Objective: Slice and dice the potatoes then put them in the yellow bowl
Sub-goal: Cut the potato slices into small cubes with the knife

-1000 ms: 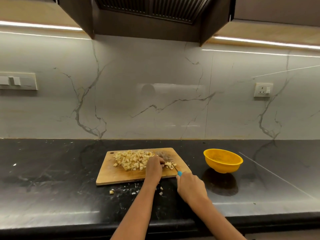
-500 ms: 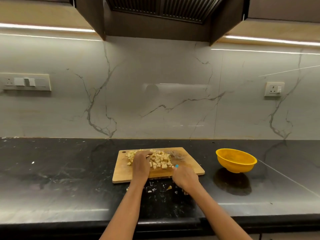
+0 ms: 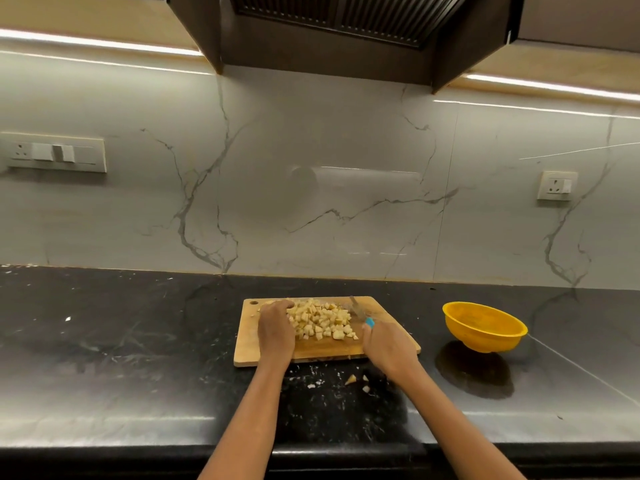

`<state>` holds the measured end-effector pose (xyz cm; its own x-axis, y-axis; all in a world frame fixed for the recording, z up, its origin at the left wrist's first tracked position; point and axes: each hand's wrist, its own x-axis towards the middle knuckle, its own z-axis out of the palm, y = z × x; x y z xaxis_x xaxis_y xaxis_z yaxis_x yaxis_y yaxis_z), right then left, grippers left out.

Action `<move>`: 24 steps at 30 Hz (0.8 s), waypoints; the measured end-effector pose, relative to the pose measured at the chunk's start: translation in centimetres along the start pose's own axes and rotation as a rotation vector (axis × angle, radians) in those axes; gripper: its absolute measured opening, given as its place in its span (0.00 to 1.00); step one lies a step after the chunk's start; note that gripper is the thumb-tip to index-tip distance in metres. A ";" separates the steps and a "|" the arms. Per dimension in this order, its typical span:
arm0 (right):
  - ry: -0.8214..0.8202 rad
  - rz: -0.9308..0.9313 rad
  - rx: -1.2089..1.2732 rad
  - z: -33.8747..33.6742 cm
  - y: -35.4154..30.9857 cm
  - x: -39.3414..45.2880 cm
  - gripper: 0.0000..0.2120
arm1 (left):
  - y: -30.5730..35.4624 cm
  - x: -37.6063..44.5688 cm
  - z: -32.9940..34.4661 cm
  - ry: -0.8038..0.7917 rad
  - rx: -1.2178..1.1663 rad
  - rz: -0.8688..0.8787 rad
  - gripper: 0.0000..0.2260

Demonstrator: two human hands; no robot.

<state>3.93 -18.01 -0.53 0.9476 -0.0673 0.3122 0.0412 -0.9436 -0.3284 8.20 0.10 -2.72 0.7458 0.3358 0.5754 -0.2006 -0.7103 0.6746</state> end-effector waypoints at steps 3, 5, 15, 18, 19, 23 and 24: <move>-0.066 0.031 0.009 0.2 0.1 1.2 0.17 | -0.4 0.1 0.2 -0.013 0.043 -0.065 0.18; -0.109 -0.003 -0.010 0.3 0.0 1.8 0.16 | -0.7 0.4 0.1 -0.010 0.044 -0.121 0.18; -0.070 -0.299 -0.107 0.2 -3.5 1.5 0.20 | -1.9 1.9 -0.6 0.061 -0.004 -0.226 0.18; -0.085 -0.238 -0.020 0.7 -3.0 1.7 0.19 | -2.0 1.8 -0.5 0.046 -0.011 -0.220 0.17; -0.060 -0.217 0.017 0.8 -2.3 1.9 0.19 | -2.0 1.8 -0.4 0.039 -0.006 -0.208 0.17; 0.125 -0.250 0.069 0.4 0.4 2.7 0.16 | -1.1 1.9 -0.3 0.037 -0.002 -0.126 0.16; 0.169 -0.272 0.044 0.4 0.8 2.8 0.15 | -1.0 2.0 -0.2 0.037 -0.004 -0.108 0.15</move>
<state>6.77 -18.82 -0.22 0.8339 0.1294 0.5366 0.3034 -0.9196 -0.2497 9.72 1.62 -2.13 0.7391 0.4328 0.5162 -0.1230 -0.6667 0.7351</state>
